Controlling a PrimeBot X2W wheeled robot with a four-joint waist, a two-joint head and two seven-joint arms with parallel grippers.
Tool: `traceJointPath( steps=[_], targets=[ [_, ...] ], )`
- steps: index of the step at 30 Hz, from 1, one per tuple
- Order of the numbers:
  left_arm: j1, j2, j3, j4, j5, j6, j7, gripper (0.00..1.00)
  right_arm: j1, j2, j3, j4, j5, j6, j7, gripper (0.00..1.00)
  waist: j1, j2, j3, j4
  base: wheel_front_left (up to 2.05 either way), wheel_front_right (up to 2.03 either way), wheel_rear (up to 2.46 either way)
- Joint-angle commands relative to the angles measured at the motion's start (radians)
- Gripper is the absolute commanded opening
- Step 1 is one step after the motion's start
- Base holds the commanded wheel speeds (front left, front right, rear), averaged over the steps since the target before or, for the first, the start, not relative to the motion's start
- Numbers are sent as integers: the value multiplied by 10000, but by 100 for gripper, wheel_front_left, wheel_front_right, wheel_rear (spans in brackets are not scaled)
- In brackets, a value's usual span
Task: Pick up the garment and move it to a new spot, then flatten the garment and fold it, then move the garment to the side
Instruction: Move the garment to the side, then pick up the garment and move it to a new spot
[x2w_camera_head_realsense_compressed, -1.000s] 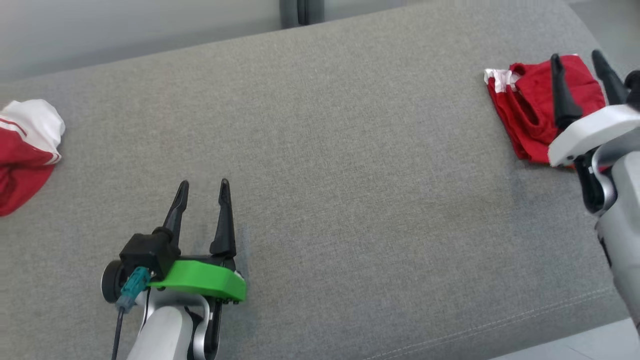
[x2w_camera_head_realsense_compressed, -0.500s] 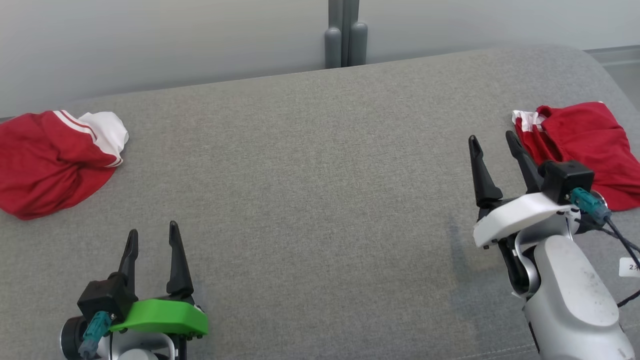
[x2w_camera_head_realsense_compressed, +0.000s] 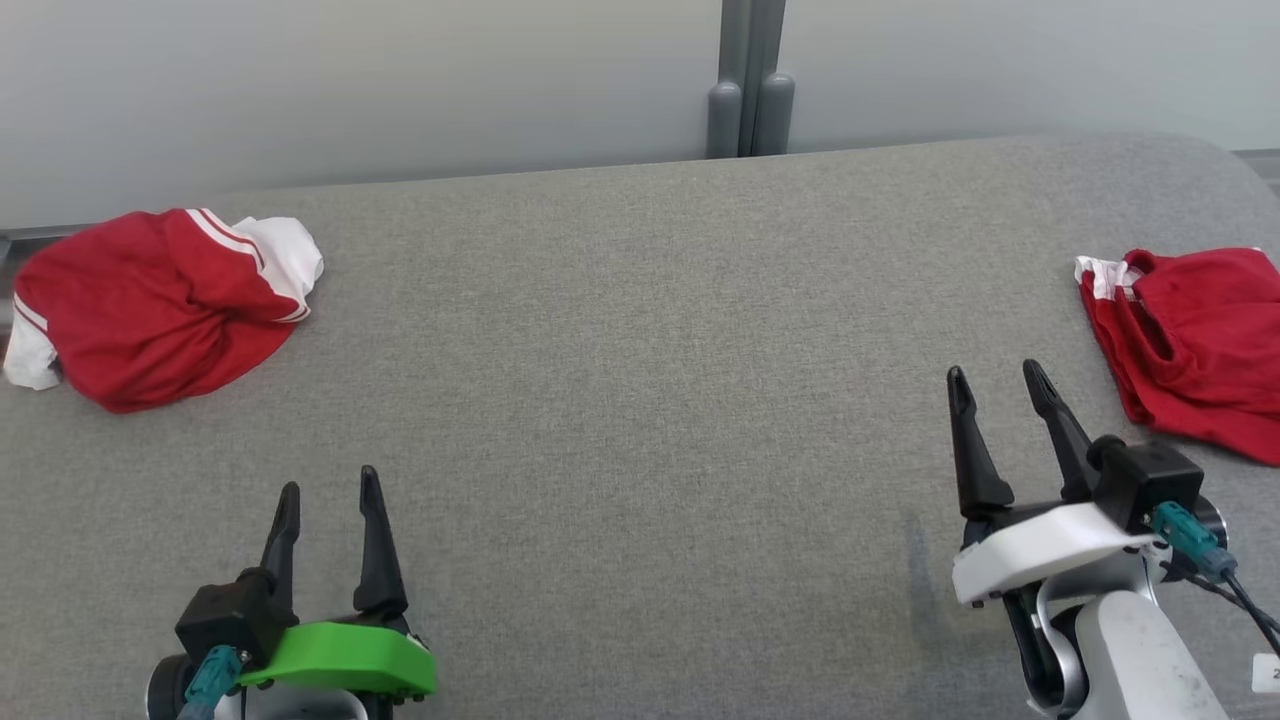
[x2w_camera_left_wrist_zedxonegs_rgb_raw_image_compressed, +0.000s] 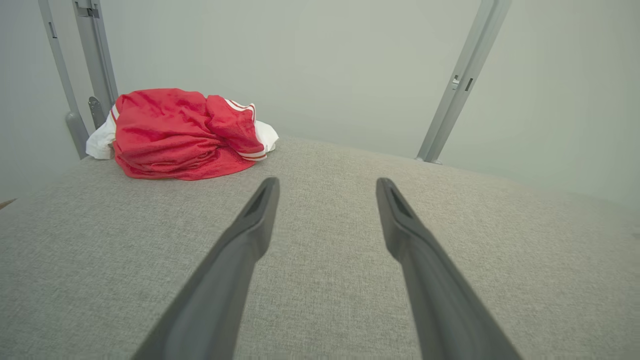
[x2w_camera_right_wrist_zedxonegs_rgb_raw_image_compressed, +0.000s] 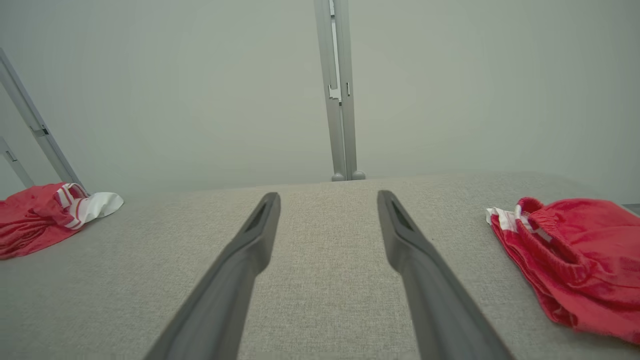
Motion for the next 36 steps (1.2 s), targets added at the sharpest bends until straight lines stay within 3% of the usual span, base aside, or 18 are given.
traceJointPath(
  steps=[1, 9, 36],
  targets=[
    [165, -18, -50, 23, 68, -90, -22, 100, 244, -24, 22, -98, 70, 1, -53, 100, 0, 0, -95, 100, 0, 0, 0],
    [15, -69, -182, 421, 90, -330, -23, 100, 954, -21, 191, -451, 344, 1, -55, 100, 0, 0, -278, 166, 0, 0, 0],
    [-45, -107, -255, 682, 212, -461, -23, 100, 1225, -18, 187, -258, 551, 1, -54, 100, 0, 0, -515, 208, 0, 0, 0]
  ],
)
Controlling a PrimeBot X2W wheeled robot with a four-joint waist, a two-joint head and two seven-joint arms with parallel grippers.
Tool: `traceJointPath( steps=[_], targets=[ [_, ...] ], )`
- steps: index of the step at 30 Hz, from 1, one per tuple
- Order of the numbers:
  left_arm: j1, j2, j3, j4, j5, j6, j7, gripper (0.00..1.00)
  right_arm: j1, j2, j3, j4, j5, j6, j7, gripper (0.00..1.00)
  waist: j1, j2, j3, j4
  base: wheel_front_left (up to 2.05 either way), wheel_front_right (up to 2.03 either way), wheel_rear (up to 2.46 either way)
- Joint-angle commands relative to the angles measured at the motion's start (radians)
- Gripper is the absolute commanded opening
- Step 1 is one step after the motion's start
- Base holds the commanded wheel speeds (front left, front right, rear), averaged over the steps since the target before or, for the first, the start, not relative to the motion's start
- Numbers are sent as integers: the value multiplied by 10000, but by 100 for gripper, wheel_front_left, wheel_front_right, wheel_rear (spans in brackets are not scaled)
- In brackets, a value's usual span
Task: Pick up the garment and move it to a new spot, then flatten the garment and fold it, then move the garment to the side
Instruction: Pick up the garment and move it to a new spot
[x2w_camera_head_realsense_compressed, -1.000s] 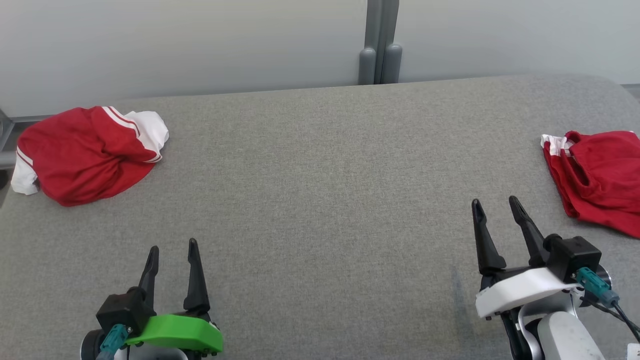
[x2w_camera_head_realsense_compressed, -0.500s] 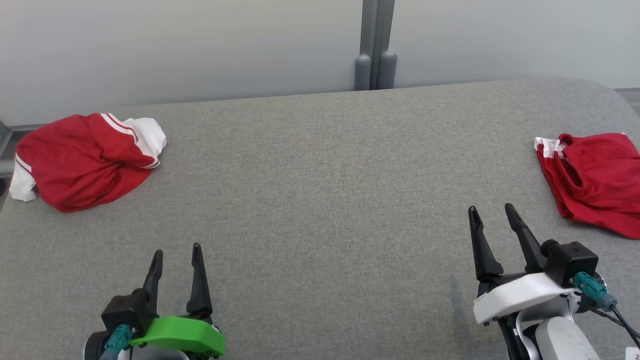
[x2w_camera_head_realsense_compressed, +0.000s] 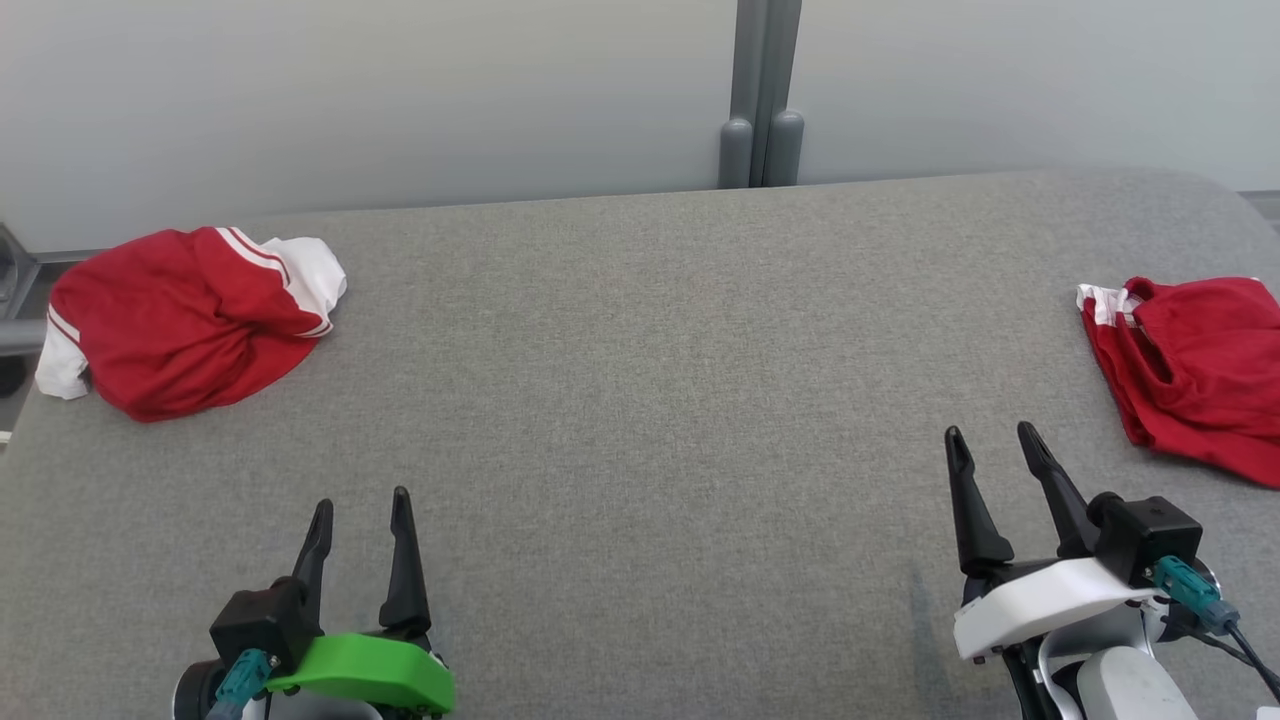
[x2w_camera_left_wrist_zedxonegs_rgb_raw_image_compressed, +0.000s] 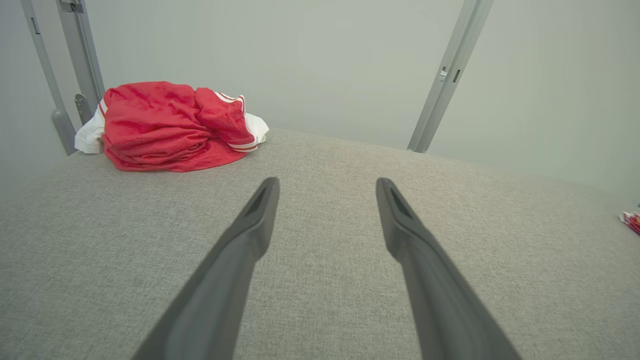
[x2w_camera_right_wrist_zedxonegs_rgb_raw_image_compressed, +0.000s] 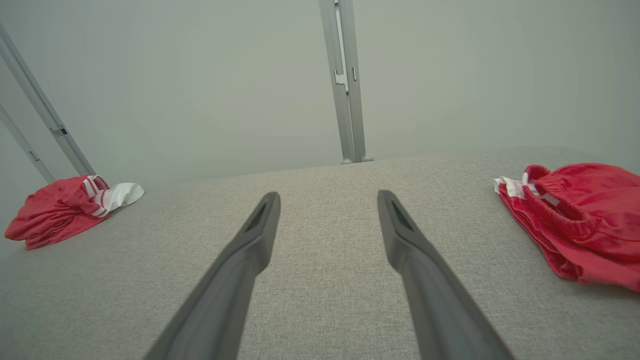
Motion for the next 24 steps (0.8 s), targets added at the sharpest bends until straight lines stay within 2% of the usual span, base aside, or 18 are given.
traceJointPath(
  steps=[1, 7, 12, 24],
  targets=[
    [-44, 6, -6, 14, 52, -53, -23, 100, 125, -24, -32, 35, -52, 1, -52, 100, 1, 0, -24, 82, 0, 0, 0],
    [-194, 7, -40, 28, 73, -44, -23, 100, 225, -22, -132, 108, 54, 1, -47, 100, 1, 0, -96, 608, 0, 0, 0],
    [-232, 7, -17, -40, 103, -7, -17, 100, 298, -24, -132, 171, 147, 1, -74, 100, 1, 0, -141, 1340, 0, 0, 0],
    [-250, 50, 8, -187, 217, -55, -11, 100, 271, -27, -246, 265, 289, 1, -181, 100, 1, 0, -119, 3831, 0, 0, 0]
  ],
)
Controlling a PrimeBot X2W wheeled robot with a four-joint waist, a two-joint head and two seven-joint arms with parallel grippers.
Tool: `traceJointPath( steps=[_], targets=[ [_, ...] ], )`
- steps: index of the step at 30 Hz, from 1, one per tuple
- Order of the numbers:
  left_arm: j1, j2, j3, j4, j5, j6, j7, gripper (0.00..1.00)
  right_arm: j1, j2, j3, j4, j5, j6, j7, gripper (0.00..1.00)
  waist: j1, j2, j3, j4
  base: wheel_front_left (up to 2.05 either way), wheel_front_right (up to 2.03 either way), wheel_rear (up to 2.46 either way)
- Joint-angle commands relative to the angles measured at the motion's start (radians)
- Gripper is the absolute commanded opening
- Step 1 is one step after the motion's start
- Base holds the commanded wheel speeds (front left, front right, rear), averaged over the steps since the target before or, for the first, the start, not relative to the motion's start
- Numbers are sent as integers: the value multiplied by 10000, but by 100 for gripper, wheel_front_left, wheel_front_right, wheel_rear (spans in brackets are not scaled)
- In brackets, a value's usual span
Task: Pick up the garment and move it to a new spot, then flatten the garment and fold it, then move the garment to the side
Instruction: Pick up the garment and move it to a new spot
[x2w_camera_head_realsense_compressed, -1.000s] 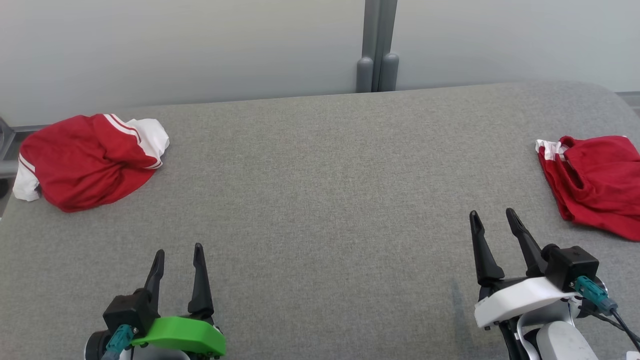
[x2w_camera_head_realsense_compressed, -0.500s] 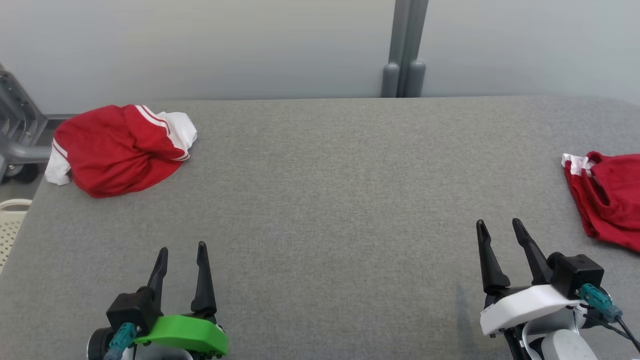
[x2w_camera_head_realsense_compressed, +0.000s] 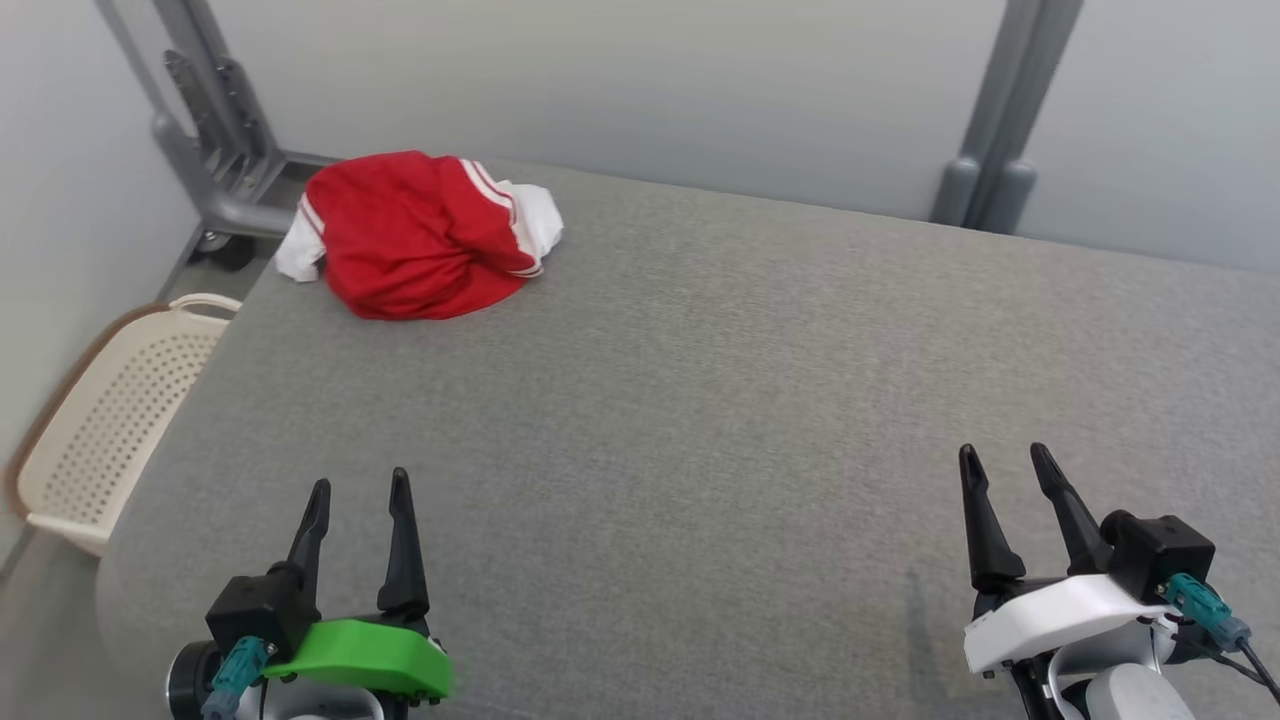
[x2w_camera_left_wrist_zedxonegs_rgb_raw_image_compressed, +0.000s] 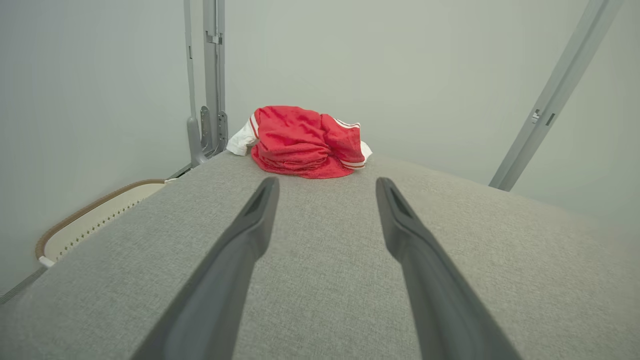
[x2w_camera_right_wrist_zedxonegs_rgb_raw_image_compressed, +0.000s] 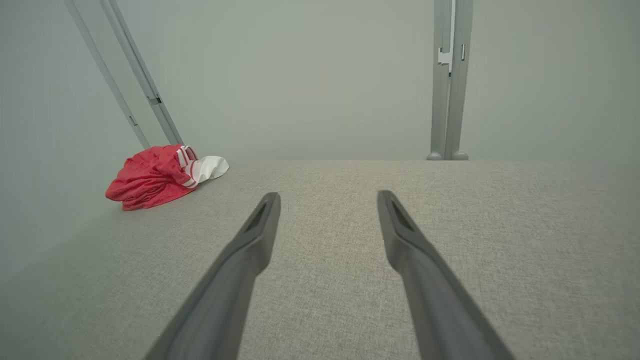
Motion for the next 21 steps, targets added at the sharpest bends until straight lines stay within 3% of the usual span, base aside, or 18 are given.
traceJointPath(
  steps=[1, 6, 21],
  targets=[
    [-84, 60, 58, -28, 48, 16, 4, 100, 28, -30, -2, 24, 57, 1, -53, 100, 0, 0, 21, 1298, 0, 0, 0],
    [71, 77, 343, -287, -30, 126, 4, 100, -294, -27, 325, 87, 87, 1, -28, 100, 0, 0, 194, 1887, 0, 0, 0],
    [822, 3, 1064, -1468, -226, 482, 4, 100, -1345, -40, 1265, 696, 9, 1, 86, 100, 0, 0, 613, 2127, 0, 0, 0]
  ],
)
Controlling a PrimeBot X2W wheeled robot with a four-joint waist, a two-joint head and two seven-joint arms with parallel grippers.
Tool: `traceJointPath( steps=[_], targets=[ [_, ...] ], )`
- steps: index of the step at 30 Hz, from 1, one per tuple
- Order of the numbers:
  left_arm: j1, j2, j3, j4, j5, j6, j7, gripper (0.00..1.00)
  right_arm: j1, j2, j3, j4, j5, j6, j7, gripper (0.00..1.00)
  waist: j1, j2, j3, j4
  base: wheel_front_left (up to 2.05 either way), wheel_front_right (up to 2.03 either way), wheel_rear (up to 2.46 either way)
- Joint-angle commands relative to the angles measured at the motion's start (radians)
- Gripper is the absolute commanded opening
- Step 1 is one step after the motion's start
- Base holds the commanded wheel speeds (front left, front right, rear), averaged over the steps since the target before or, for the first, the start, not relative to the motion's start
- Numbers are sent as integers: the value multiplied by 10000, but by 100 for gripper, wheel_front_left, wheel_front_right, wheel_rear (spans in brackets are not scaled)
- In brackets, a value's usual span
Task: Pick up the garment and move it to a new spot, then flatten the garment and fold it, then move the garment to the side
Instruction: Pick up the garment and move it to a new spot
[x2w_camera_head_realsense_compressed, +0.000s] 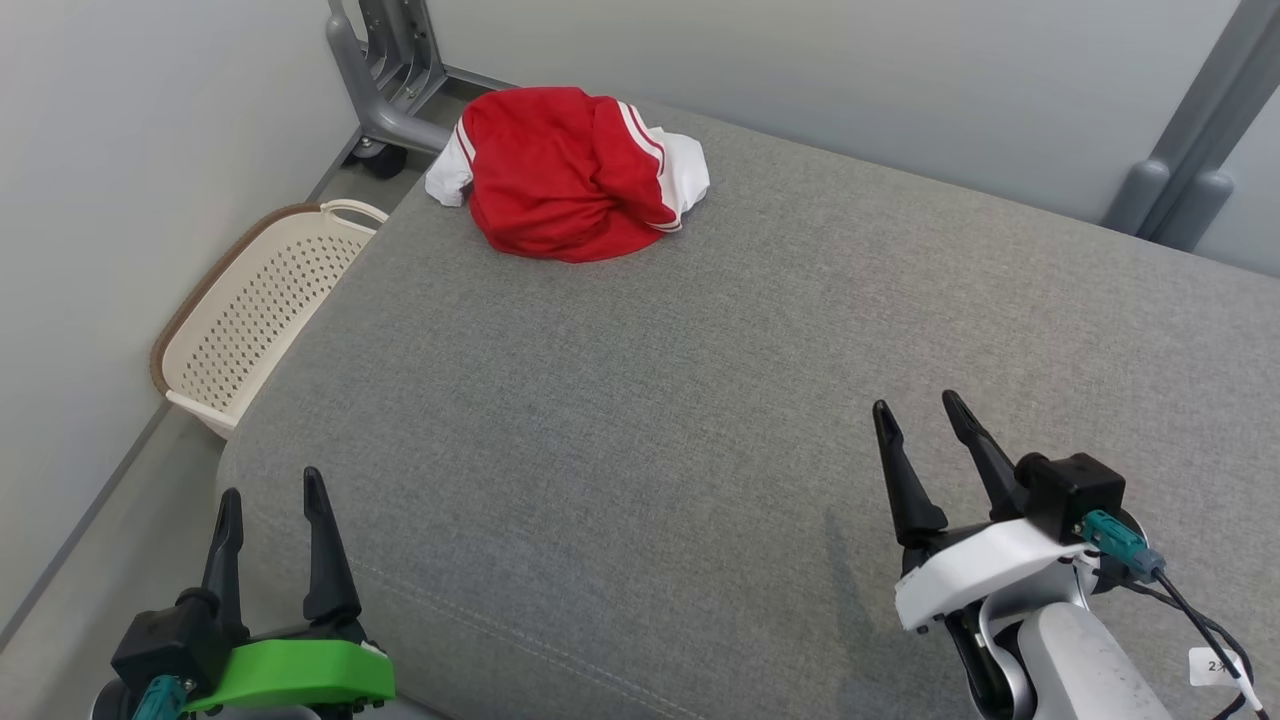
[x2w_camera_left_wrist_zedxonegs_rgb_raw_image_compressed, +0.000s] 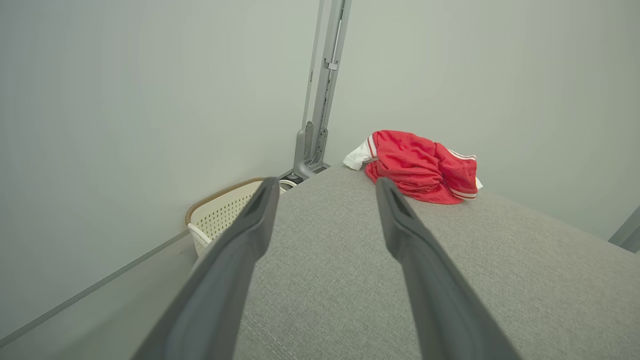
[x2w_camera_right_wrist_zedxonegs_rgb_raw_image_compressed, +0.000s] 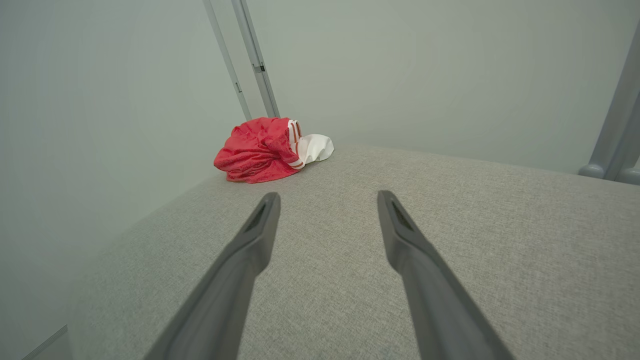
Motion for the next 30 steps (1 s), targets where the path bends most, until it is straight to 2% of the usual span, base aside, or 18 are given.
traceJointPath(
  steps=[1, 10, 17, 22, 30],
  targets=[
    [141, -1, 47, -66, -60, 75, 4, 100, -95, -48, 9, 52, 9, 1, -17, 100, 0, 0, 18, 13, 0, 0, 0],
    [229, -8, -29, -172, -122, 161, 4, 100, -129, -49, -67, 182, 34, 1, -119, 100, 0, 0, 27, 9, 0, 0, 0],
    [-699, 224, -163, 258, 186, -187, 4, 100, 117, -48, -751, -172, -271, 1, -161, 100, 0, 0, 114, 1, 0, 0, 0],
    [-2188, 520, -353, 888, 327, -481, 156, 100, 341, -49, -1425, -754, -550, 1, -84, 100, 0, 0, 382, -46, 0, 0, 0],
    [-5671, 1569, -194, 2097, 562, -818, 595, 100, -71, -49, -1589, -2295, -1196, 1, 700, 100, 0, 0, 1885, -1456, 0, 0, 0]
  ],
)
